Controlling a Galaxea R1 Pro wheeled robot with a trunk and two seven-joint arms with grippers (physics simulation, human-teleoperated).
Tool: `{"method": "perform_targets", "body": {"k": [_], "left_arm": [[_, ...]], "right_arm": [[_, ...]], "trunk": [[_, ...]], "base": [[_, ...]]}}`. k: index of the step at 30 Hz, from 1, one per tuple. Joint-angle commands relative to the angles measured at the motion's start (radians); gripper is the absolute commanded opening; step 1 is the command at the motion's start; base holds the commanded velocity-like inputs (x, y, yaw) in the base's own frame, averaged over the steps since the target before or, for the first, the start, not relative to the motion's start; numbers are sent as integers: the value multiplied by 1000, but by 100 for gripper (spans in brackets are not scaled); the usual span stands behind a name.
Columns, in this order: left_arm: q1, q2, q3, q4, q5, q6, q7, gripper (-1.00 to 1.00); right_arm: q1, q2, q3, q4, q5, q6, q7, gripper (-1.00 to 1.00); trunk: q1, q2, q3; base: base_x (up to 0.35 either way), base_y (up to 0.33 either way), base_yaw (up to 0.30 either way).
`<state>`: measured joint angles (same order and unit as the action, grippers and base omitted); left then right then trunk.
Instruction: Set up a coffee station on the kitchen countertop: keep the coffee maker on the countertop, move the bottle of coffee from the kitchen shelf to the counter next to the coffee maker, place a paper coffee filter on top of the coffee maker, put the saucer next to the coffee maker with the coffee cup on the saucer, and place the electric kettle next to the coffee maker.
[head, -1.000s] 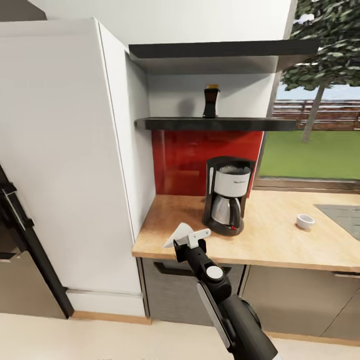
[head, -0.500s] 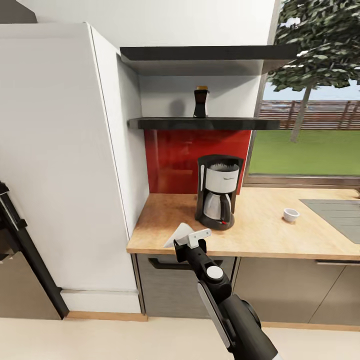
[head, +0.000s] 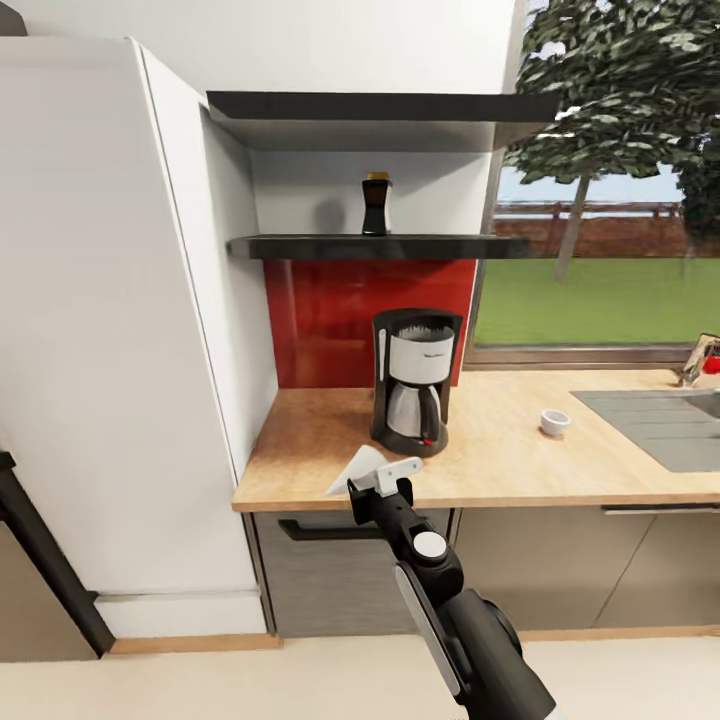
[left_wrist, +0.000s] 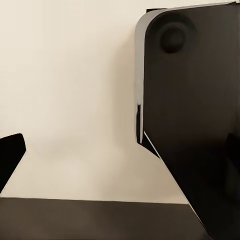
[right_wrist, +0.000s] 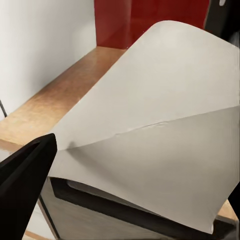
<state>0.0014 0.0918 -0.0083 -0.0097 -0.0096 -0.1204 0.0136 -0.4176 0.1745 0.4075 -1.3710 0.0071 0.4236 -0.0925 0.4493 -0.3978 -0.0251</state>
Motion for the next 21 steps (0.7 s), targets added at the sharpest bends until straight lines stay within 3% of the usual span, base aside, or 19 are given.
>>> {"method": "perform_targets", "body": {"k": [1,9,18,20,21], "left_arm": [[0,0,-1,-1,-1,-2,1,100],[-1,0,-1,-1,-1,-1,0,100],[-3,1,-1,-1,-1,-1,0,100],[-3,1,-1,-1,-1,-1,0,100],[-3,0,-1,-2,-1,-1,0,100]], "right_arm": [[-1,0,2,-1,0,6,-6,-100],[-1,0,1,-6,1,6,-6,-100],[-3,0,-5,-28,7,12,-14,-100],[-20,0,-8,-42,28,61,-74,-100],[-64,0,-8,-51,39,140,-140,-100]], "trunk": [[1,-2,-2],[1,-2,-2],[1,-2,-2],[1,-2,-2],[1,-2,-2]], "base": [[0,0,-290],[0,0,-289],[0,0,-59],[0,0,-5],[0,0,-2]]}}
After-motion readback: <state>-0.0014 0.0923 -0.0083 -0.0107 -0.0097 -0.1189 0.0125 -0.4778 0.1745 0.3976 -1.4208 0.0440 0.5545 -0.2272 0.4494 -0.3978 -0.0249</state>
